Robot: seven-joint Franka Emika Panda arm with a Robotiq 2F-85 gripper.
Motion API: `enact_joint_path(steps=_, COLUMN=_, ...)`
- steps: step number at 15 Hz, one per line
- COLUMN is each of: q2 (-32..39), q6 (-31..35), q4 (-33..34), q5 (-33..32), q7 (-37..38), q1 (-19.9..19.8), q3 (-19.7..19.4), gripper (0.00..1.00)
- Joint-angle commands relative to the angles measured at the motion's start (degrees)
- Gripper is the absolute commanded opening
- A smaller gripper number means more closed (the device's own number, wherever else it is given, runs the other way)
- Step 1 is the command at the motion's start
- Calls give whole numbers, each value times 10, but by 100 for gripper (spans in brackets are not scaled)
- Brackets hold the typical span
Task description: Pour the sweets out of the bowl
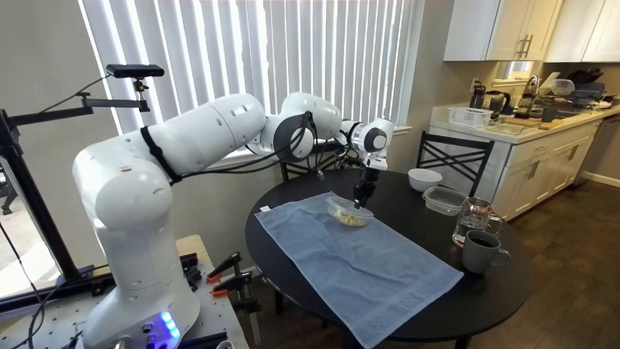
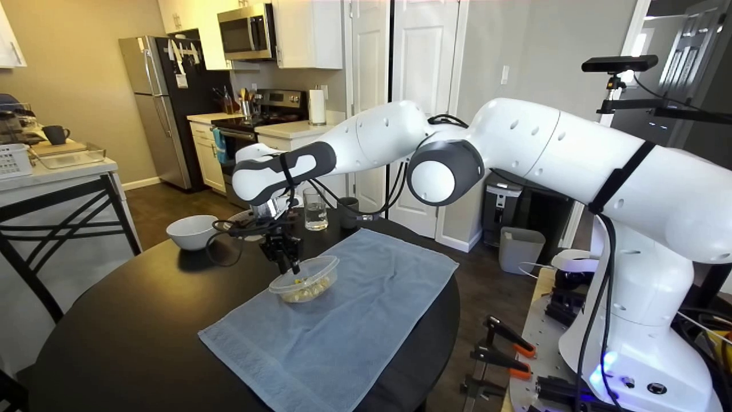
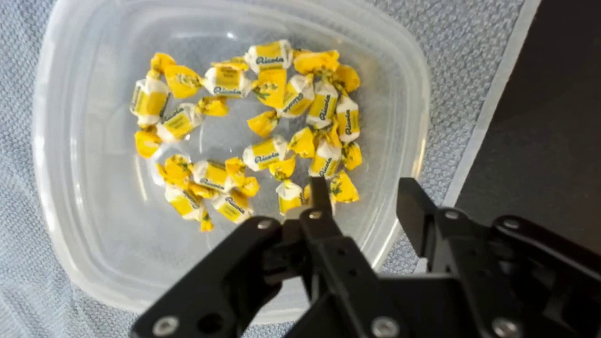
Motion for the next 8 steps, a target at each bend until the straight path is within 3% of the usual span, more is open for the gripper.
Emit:
enact_joint_path(steps=1, q2=17, q6=-2, q4=19, q5=-7, q7=1, q1=4, q3=-5, gripper=74)
enact_joint_path(steps=5, q2=20, q6=-1, q4=28, q5=-6, q7=0, q1=1, q3=-10, gripper=98)
enact_joint_path(steps=8, q2=21, q6=-1, q4=34, q5=-4, q7=-1, q1=0, q3=-14, gripper=100)
